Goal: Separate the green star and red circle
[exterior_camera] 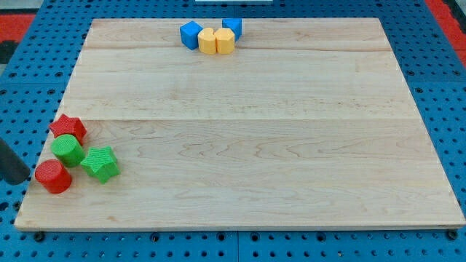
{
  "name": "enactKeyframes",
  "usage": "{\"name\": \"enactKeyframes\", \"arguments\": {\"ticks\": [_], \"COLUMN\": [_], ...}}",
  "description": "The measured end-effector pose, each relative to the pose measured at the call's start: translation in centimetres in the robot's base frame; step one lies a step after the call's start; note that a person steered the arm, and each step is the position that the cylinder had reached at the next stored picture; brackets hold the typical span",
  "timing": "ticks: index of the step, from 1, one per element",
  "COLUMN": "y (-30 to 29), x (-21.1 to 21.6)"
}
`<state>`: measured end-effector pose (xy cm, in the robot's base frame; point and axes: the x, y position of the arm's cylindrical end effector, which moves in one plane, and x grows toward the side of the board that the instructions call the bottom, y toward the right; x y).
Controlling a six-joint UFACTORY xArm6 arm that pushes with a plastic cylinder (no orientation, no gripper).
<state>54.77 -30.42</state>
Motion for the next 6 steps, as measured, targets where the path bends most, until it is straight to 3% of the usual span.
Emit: {"name": "enactKeyframes", "arguments": {"ticks": [2, 3, 6], "y": [1.1, 5.3, 15.1], "x": [1.6, 2.0, -3.8]}}
